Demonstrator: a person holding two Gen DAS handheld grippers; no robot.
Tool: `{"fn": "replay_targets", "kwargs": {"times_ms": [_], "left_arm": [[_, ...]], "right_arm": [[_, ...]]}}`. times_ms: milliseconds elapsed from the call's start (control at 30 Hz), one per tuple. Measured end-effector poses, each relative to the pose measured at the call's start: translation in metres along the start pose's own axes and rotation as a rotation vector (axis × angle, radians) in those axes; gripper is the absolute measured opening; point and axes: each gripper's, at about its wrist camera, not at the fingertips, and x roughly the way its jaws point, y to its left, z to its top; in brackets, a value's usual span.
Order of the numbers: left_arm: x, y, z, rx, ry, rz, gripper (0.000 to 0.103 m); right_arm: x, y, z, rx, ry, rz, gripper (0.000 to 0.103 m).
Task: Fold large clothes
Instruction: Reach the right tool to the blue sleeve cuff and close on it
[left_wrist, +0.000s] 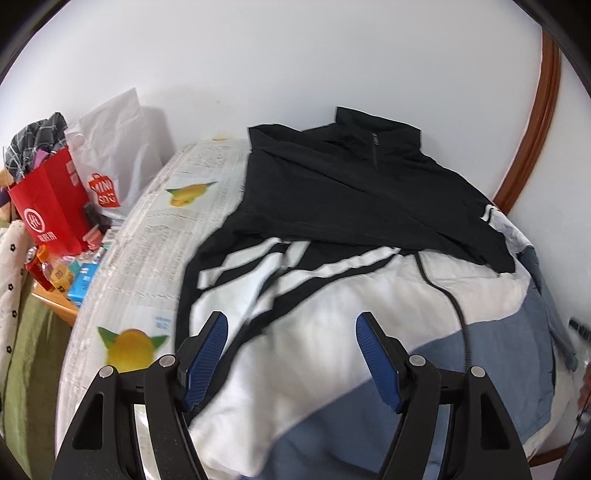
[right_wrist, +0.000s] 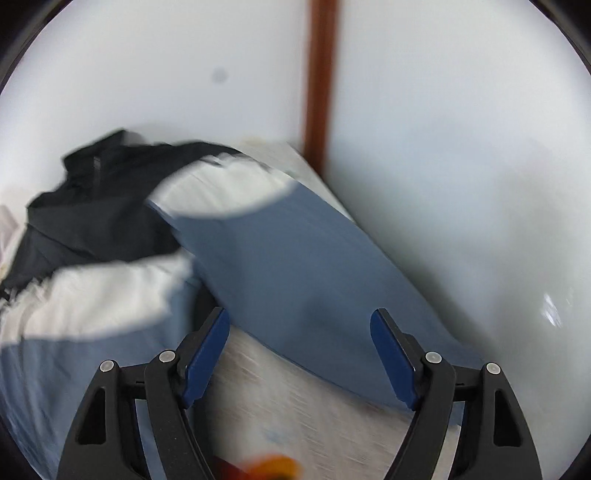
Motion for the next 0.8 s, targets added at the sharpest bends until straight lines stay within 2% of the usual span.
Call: {"fn": "replay_targets", "kwargs": {"times_ms": [100, 267, 500, 533, 567, 600, 633, 667, 800], "left_arm": [[0.001, -0.015, -0.003, 0.007, 0.009, -0.010, 0.071], [0.001, -0.033, -0.009, 0.021, 0.014, -0.002, 0.071], [0.004, -0.031, -0.017, 0.009, 0.039, 0.056, 0.071], [0.004, -0.028, -0.019, 0.002, 0.041, 0.057, 0.071], [0.005, -0.023, -0.021, -0.004, 0.045, 0.062, 0.071], [0.005, -0.020, -0.022, -0.007, 0.048, 0.069, 0.071], [0.006, -0.016, -0.024, -0.012, 0.053, 0.079, 0.071], [0.007, -0.009, -0.026, -0.019, 0.059, 0.091, 0.071], [0.011, 0.011, -0.031, -0.021, 0.073, 0.135, 0.071]], "right_arm": [[0.006, -0.028, -0.028, -0.022, 0.048, -0.034, 0.078], [0.021, -0.048, -0.057, -0.081, 0.089, -0.102, 0.078], [0.041, -0.066, -0.053, -0.087, 0.066, -0.186, 0.076], [0.043, -0.066, -0.050, -0.096, 0.060, -0.193, 0.065], [0.045, -0.063, -0.047, -0.109, 0.063, -0.201, 0.048], [0.047, -0.061, -0.044, -0.126, 0.068, -0.216, 0.038], [0.048, -0.059, -0.042, -0.138, 0.069, -0.221, 0.020], [0.048, -0.056, -0.039, -0.143, 0.068, -0.226, 0.007], [0.026, -0.050, -0.019, -0.107, -0.002, -0.235, 0.005]]}}
